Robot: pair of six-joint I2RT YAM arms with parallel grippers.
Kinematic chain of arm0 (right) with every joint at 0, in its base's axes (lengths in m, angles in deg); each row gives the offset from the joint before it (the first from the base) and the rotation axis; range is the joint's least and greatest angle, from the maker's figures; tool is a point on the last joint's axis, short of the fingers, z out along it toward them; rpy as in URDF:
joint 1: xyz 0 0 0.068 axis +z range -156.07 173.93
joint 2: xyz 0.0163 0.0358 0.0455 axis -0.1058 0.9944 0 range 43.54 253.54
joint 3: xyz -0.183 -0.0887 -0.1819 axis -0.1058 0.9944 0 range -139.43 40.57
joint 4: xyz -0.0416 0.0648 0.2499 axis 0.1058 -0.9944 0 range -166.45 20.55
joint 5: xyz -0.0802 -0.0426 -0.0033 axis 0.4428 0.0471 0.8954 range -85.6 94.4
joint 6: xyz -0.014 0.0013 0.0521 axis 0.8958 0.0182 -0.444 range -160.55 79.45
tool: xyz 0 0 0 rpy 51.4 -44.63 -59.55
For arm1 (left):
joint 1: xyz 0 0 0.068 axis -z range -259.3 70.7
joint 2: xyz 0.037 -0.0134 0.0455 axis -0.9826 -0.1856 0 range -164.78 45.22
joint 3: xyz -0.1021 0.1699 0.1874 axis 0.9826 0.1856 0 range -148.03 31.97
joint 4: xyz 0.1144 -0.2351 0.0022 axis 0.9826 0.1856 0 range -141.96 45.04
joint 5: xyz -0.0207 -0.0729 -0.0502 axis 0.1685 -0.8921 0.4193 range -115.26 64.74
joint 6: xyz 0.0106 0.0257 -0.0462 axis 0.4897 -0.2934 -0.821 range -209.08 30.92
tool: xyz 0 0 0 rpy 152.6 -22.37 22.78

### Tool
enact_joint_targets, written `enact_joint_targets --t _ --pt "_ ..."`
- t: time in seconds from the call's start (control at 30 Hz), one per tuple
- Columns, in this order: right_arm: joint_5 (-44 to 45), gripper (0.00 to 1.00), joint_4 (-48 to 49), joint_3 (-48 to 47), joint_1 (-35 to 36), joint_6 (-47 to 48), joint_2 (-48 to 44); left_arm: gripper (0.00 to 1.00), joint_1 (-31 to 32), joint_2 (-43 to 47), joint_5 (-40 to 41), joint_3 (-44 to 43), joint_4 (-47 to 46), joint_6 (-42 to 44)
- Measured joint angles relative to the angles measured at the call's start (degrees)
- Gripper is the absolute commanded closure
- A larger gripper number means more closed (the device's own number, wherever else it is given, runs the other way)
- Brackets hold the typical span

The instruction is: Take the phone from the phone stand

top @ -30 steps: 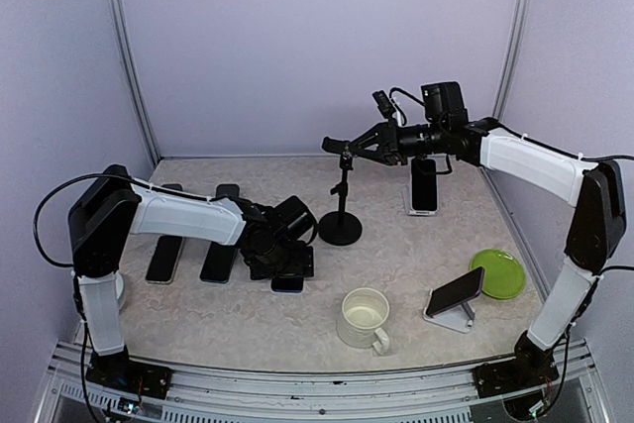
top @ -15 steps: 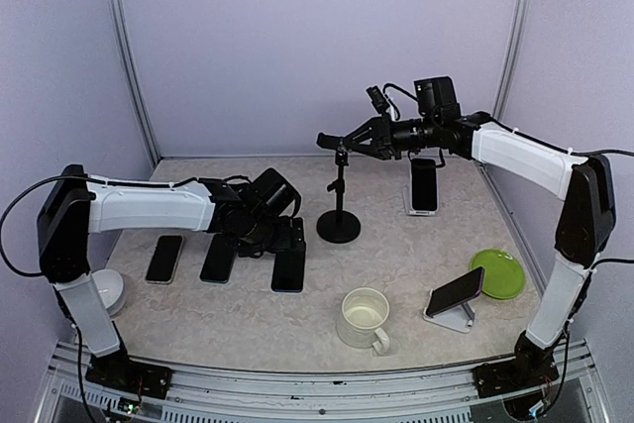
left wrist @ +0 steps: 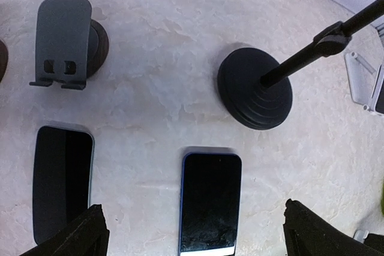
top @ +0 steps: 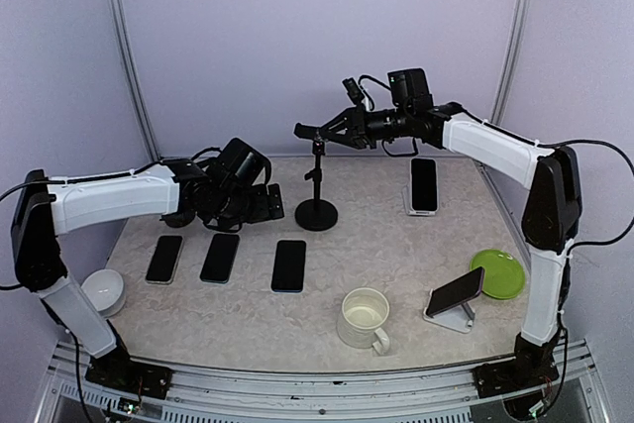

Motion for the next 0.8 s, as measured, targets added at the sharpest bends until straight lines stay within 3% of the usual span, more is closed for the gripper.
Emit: enact_joint_targets --t 0.43,0.73,0.8 --pt "0.09 1.0 -3.82 -17.2 2.47 0.63 11.3 0.01 -5.05 5.81 0.48 1.64 -1.7 1.75" --pt "0.39 1.0 -6.01 -22.67 3.45 1.16 15.85 0.01 -6.29 5.81 0.37 2.82 -1.66 1.97" --pt "0.42 0.95 -6.27 -23.17 3.65 1.31 16.26 0.01 -6.45 5.81 0.26 2.84 -1.64 2.05"
